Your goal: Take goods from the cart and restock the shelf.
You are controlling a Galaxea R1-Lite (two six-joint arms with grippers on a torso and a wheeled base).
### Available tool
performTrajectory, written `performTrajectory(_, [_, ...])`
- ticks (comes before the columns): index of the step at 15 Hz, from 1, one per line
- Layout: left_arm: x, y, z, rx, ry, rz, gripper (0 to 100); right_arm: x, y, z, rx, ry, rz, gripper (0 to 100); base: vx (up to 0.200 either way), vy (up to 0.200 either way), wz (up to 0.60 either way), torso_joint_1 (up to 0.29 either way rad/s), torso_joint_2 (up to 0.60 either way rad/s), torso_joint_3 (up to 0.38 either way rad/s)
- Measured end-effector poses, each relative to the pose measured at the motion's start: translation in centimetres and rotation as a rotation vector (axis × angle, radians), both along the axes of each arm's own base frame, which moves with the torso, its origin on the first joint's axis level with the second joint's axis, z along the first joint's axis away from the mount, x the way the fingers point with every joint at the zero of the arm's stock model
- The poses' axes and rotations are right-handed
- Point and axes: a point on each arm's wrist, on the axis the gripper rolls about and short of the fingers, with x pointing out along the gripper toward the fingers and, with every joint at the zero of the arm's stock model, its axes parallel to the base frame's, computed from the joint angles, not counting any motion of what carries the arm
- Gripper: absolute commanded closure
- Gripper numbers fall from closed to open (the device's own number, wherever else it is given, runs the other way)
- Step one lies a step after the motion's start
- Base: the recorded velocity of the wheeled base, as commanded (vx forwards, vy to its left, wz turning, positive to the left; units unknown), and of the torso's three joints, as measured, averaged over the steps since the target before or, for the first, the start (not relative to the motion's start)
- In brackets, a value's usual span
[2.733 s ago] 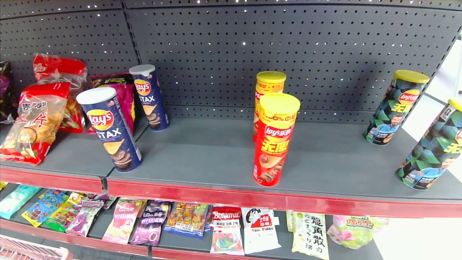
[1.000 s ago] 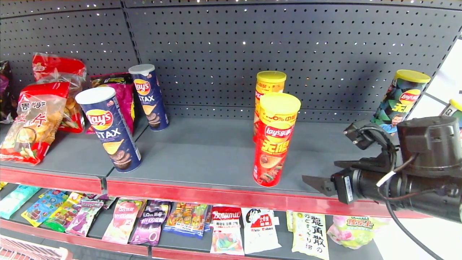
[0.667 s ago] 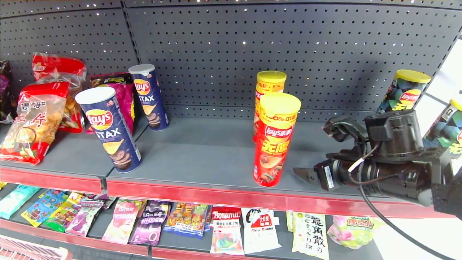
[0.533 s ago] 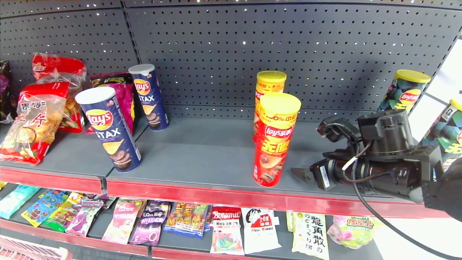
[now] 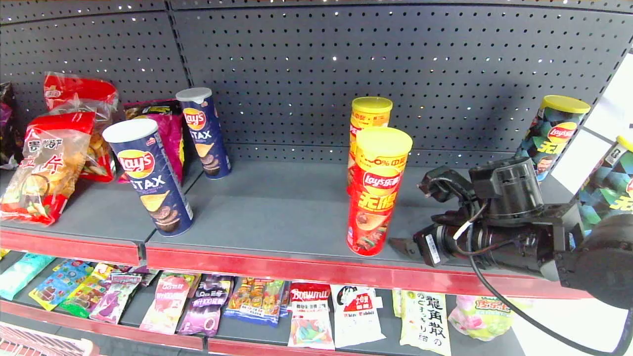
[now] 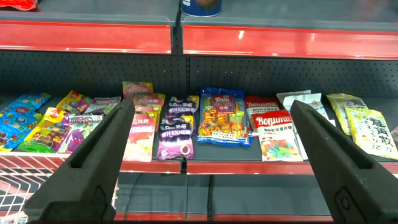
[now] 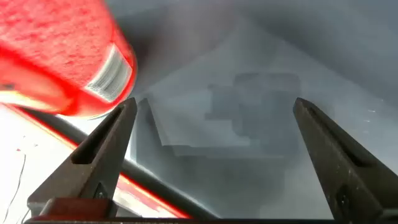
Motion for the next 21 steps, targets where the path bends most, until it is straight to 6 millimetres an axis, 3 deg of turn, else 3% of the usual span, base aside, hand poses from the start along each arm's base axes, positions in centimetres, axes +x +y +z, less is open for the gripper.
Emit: performTrajectory(21, [0.0,0.0,0.0,0.000,0.001,0.000,0,0.7,2.5,0.0,0.004,-0.024,0.045,0,0.000,0.000,0.00,0.000,0.00,0.000])
